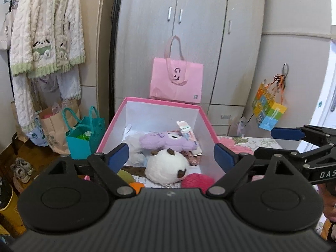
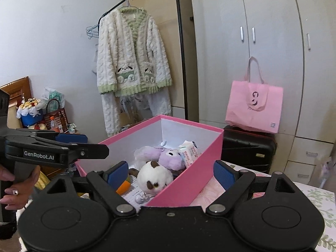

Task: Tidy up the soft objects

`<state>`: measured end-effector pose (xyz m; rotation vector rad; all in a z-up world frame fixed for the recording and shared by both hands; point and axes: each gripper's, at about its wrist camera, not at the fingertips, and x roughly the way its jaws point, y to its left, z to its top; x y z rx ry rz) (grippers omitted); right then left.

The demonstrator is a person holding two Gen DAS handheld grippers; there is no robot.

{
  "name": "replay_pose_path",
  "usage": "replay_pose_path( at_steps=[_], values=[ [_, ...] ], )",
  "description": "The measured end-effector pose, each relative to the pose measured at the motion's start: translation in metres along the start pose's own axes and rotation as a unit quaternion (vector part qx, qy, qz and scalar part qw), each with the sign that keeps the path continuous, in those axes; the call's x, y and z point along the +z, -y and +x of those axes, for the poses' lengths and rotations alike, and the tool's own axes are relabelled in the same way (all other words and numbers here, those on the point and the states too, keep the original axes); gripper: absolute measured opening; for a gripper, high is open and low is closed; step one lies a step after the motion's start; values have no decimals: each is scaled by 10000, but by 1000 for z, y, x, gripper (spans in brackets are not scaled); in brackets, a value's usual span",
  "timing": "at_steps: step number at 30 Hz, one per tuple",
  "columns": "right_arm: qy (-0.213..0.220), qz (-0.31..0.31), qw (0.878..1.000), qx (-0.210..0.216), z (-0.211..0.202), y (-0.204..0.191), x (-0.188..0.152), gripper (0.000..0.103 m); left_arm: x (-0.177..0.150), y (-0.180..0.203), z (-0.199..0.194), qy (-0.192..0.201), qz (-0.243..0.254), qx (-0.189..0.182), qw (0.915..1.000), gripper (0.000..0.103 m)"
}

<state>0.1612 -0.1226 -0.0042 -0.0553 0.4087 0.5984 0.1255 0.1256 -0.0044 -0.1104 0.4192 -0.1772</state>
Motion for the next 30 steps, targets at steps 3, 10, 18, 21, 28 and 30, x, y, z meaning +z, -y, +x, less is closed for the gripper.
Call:
replay_pose_path(
  at_steps=[3, 10, 18, 21, 28, 30],
  values=[
    [82, 132, 9998, -116, -14, 0, -8, 91, -6, 4, -7, -42, -90, 13, 10000, 90],
    [246, 270, 9984, -436, -49, -4, -19, 92, -11, 23, -34, 163, 98, 110, 9998, 101],
    [245, 507, 9945, -888, -79, -3, -23, 103, -15, 51, -52, 97, 437, 471, 9979, 103],
    [40, 619, 9901, -1259, -84, -4, -24, 103, -19, 54, -57, 64, 353, 294, 9989, 103],
    [51, 521, 9807, -1884, -106, -19, -39, 103, -31, 71, -73, 247, 556, 505, 9969, 103],
    [89, 697, 9780, -1965, -114, -18, -44, 103, -38, 75, -77, 346, 532, 496, 9968, 103]
  ],
)
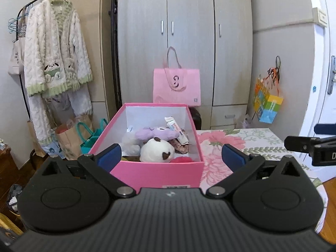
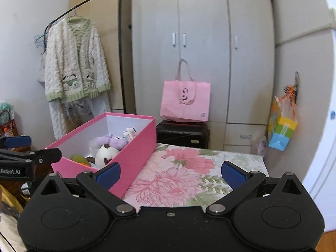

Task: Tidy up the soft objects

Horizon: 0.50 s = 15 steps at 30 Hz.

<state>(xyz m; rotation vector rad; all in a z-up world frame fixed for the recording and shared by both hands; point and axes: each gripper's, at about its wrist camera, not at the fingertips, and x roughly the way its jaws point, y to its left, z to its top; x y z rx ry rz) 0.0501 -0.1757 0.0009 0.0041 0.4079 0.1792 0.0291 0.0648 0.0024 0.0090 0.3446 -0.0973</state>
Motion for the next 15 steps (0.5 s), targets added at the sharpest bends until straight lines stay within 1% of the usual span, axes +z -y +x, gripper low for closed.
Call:
replay_pose_path(
  at_steps=[3, 5, 9, 12, 15],
  values=[
    [70, 148, 9997, -178, -10, 2, -10, 103, -9, 9, -4, 152, 61, 245, 9996, 103],
    [45, 218, 9995, -201, -12, 3, -14, 103, -10, 11, -5, 185, 67, 328, 9993, 103],
    [56, 94, 9992, -375, -16, -2, -16, 103, -6, 12, -3, 137, 34, 253, 9996, 103],
    [140, 36, 9989, -456, -21, -6, -15, 103, -6, 12, -1, 14, -47, 214, 9998, 103],
    [248, -59, 9984, -506, -26, -11, -18, 103, -8, 12, 1, -31, -52, 297, 9995, 103]
  ],
)
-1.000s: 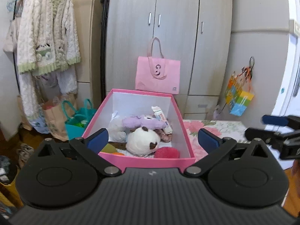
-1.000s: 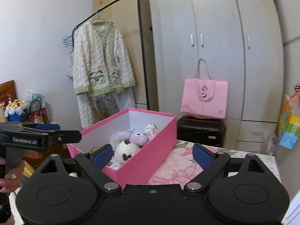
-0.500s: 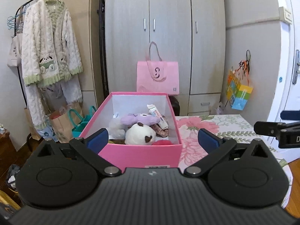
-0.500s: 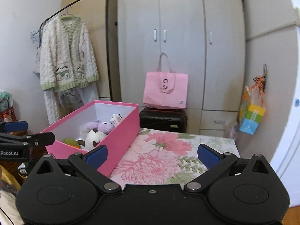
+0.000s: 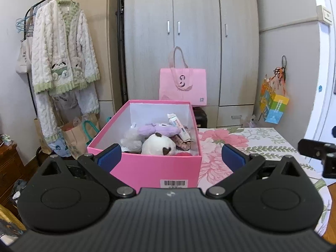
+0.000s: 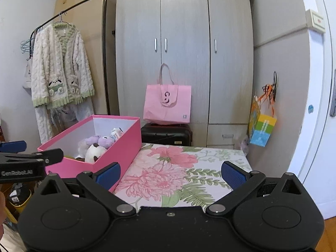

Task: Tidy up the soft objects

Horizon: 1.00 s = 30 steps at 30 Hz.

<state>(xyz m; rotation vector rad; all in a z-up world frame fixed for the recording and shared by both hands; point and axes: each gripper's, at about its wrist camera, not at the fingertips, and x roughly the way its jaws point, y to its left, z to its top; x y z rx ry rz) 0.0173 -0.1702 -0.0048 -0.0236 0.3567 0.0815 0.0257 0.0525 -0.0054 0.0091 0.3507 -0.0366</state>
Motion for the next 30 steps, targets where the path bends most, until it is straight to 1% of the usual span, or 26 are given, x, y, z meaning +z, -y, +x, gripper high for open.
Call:
replay_pose_path(
  at_steps=[6, 11, 14, 20, 27, 30],
  values=[
    [29, -85, 9997, -211, -3, -3, -4, 103, -6, -1, 3, -81, 16, 22, 10000, 103],
    [-121, 54, 9996, -267, 0, 2, -10, 103, -10, -1, 2, -106, 24, -36, 9999, 103],
    [-179, 53, 9993, -328, 1, 1, -12, 103, -12, 1, 2, -106, 91, 6, 9999, 103],
    [-205, 69, 9991, -370, 1, 3, -15, 103, -14, 2, 3, -131, 191, 71, 9997, 103],
    [-222, 77, 9990, -385, -1, 5, -16, 103, -15, 2, 4, -118, 179, 4, 9998, 103],
    [-217, 53, 9991, -357, -1, 4, -17, 103, -17, 3, 5, -67, 207, 46, 9998, 103]
  ],
)
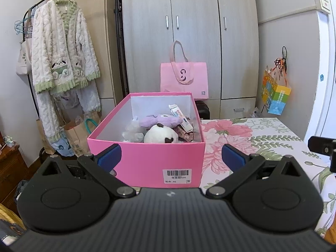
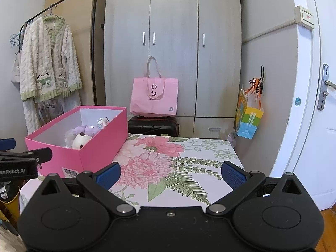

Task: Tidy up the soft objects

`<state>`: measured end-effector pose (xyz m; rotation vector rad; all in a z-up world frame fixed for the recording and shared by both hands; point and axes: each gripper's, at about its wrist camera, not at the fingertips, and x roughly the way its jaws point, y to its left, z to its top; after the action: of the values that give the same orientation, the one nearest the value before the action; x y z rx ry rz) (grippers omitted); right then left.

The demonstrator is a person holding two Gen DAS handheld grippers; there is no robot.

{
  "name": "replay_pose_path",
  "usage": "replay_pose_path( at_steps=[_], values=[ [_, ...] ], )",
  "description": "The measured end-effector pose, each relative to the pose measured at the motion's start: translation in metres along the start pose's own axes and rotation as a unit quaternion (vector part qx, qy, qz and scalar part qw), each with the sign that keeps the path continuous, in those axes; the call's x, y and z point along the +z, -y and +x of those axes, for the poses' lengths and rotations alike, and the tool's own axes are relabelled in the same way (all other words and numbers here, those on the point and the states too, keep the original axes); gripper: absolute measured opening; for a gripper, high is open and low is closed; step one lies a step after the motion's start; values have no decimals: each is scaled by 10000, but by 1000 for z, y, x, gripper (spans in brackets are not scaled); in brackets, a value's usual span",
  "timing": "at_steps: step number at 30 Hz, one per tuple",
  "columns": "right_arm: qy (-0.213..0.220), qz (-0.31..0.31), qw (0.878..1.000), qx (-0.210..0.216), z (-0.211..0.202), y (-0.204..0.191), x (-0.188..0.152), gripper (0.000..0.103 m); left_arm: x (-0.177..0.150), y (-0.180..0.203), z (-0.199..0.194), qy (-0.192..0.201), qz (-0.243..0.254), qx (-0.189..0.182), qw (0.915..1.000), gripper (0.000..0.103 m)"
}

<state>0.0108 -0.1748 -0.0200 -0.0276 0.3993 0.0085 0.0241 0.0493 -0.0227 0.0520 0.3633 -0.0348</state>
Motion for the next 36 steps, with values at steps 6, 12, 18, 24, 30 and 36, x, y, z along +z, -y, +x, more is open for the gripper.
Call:
replay_pose_path(
  at_steps=[6, 12, 18, 24, 30, 36],
  values=[
    [-9, -54, 10000, 2, 0, -2, -2, 103, -3, 1, 1, 37, 52, -64, 10000, 103],
    [-51, -36, 10000, -10, 3, -1, -2, 103, -3, 2, -1, 117, 73, -36, 9999, 103],
    [-39, -36, 10000, -19, 3, -1, -1, 103, -3, 4, -3, 174, 151, 12, 9997, 103],
    [-50, -45, 10000, -26, 3, 0, -2, 103, -3, 5, -3, 144, 143, -73, 9998, 103],
    [-57, -54, 10000, -28, 3, 0, -2, 103, -3, 4, -4, 134, 92, -119, 9998, 103],
    [-68, -57, 10000, -31, 4, 2, -4, 103, -2, 1, -4, 149, 62, -47, 9999, 103]
  ],
)
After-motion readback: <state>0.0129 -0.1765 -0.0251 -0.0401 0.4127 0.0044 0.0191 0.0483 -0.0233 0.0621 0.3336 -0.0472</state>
